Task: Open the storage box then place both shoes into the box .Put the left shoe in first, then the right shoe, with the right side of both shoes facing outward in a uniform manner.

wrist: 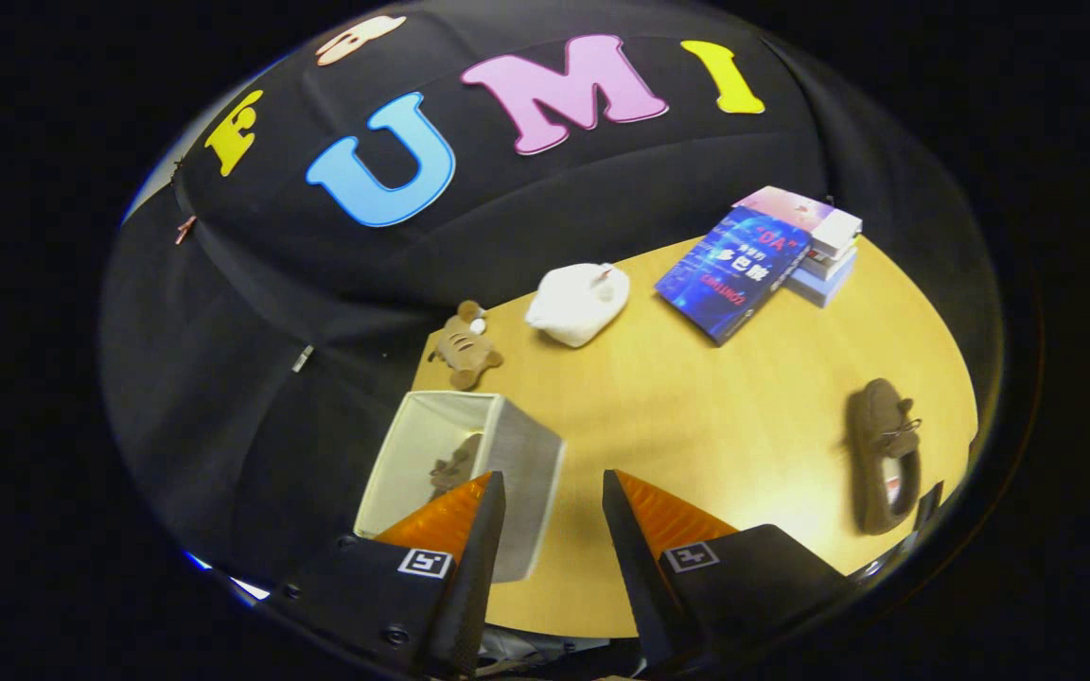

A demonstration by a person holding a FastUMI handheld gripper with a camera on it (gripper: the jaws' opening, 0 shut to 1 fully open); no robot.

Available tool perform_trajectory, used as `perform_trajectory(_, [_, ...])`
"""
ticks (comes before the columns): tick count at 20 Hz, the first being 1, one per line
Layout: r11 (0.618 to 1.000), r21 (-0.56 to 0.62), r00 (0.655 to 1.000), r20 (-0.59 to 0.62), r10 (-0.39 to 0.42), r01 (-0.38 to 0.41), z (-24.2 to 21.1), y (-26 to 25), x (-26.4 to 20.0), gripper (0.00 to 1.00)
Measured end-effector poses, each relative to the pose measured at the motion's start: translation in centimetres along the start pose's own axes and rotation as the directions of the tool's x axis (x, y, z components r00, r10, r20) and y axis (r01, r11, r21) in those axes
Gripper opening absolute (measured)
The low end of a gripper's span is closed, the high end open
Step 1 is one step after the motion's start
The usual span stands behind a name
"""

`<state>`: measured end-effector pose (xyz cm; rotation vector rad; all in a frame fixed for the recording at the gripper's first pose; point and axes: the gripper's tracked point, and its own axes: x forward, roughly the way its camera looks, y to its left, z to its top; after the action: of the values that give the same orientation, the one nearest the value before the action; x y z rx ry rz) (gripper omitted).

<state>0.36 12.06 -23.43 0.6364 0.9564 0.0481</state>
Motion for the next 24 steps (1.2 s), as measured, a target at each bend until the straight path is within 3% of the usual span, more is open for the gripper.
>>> perform_trajectory(5, [0.977, -0.022, 0.977, 0.012, -0.213, 0.214, 1.0, -14.5, -3.4, 0.66])
perform_trajectory(11, [0.904, -0.037, 0.9, -0.084, -0.427, 0.425, -2.4, -29.6, -5.6, 0.66])
perform_trajectory(16, [0.869, -0.026, 0.854, -0.176, -0.49, 0.493, -5.5, -36.0, -4.5, 0.66])
perform_trajectory(24, [0.861, -0.072, 0.822, -0.266, -0.503, 0.504, -7.6, -39.4, -0.2, 0.58])
